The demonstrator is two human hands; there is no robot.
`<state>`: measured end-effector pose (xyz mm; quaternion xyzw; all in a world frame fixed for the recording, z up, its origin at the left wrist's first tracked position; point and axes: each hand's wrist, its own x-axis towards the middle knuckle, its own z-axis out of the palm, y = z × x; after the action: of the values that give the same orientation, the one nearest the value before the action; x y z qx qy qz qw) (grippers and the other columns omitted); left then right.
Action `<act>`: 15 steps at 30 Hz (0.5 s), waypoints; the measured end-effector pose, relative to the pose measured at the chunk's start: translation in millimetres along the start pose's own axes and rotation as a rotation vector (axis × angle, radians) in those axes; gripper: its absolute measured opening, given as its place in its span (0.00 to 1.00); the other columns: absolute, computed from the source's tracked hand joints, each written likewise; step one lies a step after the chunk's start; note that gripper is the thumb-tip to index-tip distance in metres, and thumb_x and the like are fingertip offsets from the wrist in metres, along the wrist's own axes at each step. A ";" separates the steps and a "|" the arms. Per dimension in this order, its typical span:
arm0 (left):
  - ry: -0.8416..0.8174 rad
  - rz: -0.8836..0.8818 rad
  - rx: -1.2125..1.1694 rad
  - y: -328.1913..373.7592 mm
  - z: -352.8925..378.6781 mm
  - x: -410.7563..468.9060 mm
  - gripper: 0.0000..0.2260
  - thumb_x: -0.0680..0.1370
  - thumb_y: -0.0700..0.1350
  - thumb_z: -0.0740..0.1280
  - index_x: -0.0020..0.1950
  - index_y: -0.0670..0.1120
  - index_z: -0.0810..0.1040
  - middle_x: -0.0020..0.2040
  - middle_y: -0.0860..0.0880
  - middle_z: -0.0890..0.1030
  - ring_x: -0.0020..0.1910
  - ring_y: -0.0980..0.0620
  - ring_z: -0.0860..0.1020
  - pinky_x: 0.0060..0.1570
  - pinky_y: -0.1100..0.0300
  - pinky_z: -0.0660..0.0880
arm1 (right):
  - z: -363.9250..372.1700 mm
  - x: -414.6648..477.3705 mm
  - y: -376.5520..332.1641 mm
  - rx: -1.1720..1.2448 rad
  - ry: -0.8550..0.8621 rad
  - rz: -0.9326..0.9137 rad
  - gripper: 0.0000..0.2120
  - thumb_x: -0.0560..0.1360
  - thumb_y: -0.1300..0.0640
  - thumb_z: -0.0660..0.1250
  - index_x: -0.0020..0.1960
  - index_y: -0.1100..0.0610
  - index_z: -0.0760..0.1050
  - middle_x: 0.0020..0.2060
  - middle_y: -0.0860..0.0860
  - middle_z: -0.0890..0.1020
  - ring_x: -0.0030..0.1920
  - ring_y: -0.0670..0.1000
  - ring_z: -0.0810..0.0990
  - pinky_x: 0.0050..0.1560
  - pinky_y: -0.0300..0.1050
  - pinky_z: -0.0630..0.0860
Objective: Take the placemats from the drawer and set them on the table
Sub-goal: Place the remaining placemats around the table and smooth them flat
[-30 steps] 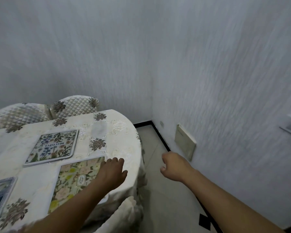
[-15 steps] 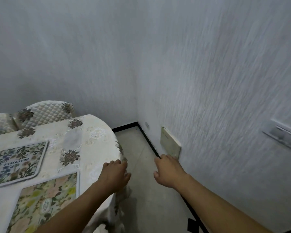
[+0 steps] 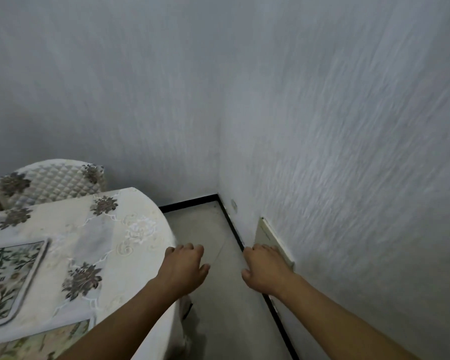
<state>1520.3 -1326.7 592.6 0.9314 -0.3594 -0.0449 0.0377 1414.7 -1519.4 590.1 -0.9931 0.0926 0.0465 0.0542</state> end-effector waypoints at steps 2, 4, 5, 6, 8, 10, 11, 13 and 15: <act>-0.012 -0.056 0.006 -10.5 1.5 19.6 0.15 0.77 0.57 0.58 0.55 0.48 0.72 0.53 0.47 0.78 0.53 0.45 0.75 0.55 0.50 0.68 | 1.3 33.5 7.3 0.014 -0.011 -0.053 0.12 0.74 0.48 0.59 0.50 0.55 0.71 0.47 0.55 0.78 0.48 0.56 0.76 0.52 0.49 0.70; -0.022 -0.114 0.023 -20.7 2.7 37.3 0.14 0.77 0.56 0.58 0.54 0.48 0.72 0.52 0.46 0.78 0.53 0.44 0.75 0.54 0.50 0.68 | -0.3 66.0 12.8 0.025 -0.023 -0.117 0.10 0.74 0.48 0.60 0.47 0.55 0.69 0.47 0.55 0.78 0.48 0.56 0.76 0.51 0.49 0.70; -0.023 -0.149 0.033 -25.5 3.4 47.3 0.13 0.77 0.55 0.58 0.53 0.47 0.72 0.52 0.46 0.78 0.53 0.44 0.75 0.54 0.50 0.68 | -1.3 83.8 15.9 0.029 -0.028 -0.152 0.08 0.74 0.49 0.60 0.45 0.54 0.68 0.46 0.55 0.78 0.48 0.57 0.76 0.51 0.49 0.70; -0.022 -0.189 0.041 -30.2 3.5 57.0 0.13 0.77 0.55 0.57 0.53 0.47 0.72 0.52 0.46 0.78 0.53 0.44 0.75 0.54 0.50 0.68 | -2.7 103.1 19.1 0.030 -0.033 -0.192 0.08 0.73 0.49 0.60 0.44 0.53 0.66 0.46 0.55 0.78 0.48 0.57 0.76 0.51 0.49 0.70; -0.014 -0.258 0.057 -39.6 1.4 74.2 0.14 0.77 0.55 0.58 0.55 0.47 0.73 0.53 0.46 0.78 0.54 0.43 0.75 0.55 0.49 0.68 | -8.3 140.2 23.5 0.020 -0.040 -0.265 0.08 0.74 0.49 0.59 0.43 0.53 0.64 0.46 0.55 0.78 0.48 0.57 0.76 0.48 0.48 0.69; -0.003 -0.346 0.066 -48.4 -0.4 91.7 0.15 0.77 0.56 0.58 0.56 0.48 0.72 0.53 0.46 0.78 0.54 0.43 0.75 0.55 0.49 0.68 | -16.7 180.3 26.7 0.030 -0.041 -0.352 0.09 0.74 0.49 0.60 0.43 0.53 0.63 0.47 0.55 0.78 0.47 0.57 0.76 0.44 0.46 0.65; 0.004 -0.396 0.069 -52.8 -2.0 100.0 0.16 0.77 0.56 0.58 0.57 0.48 0.72 0.53 0.46 0.78 0.54 0.43 0.75 0.54 0.49 0.68 | -21.4 200.2 26.5 0.037 -0.040 -0.399 0.09 0.74 0.49 0.60 0.43 0.53 0.63 0.47 0.56 0.78 0.47 0.57 0.76 0.43 0.46 0.64; 0.007 -0.482 0.080 -60.9 -5.3 111.6 0.16 0.77 0.57 0.58 0.57 0.47 0.72 0.53 0.46 0.78 0.53 0.43 0.75 0.53 0.49 0.68 | -32.4 233.2 22.2 0.029 -0.036 -0.482 0.10 0.74 0.49 0.61 0.43 0.53 0.62 0.48 0.56 0.78 0.48 0.58 0.76 0.43 0.46 0.63; 0.004 -0.566 0.087 -69.5 -7.3 122.2 0.16 0.77 0.57 0.59 0.56 0.47 0.72 0.52 0.46 0.78 0.52 0.43 0.75 0.53 0.49 0.68 | -42.9 264.4 14.5 0.017 -0.031 -0.563 0.10 0.73 0.49 0.61 0.43 0.52 0.63 0.48 0.56 0.78 0.48 0.58 0.77 0.43 0.47 0.65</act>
<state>1657.6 -1357.3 585.9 0.9954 -0.0868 -0.0365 -0.0155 1674.2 -1585.9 604.1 -0.9784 -0.1875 0.0441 0.0748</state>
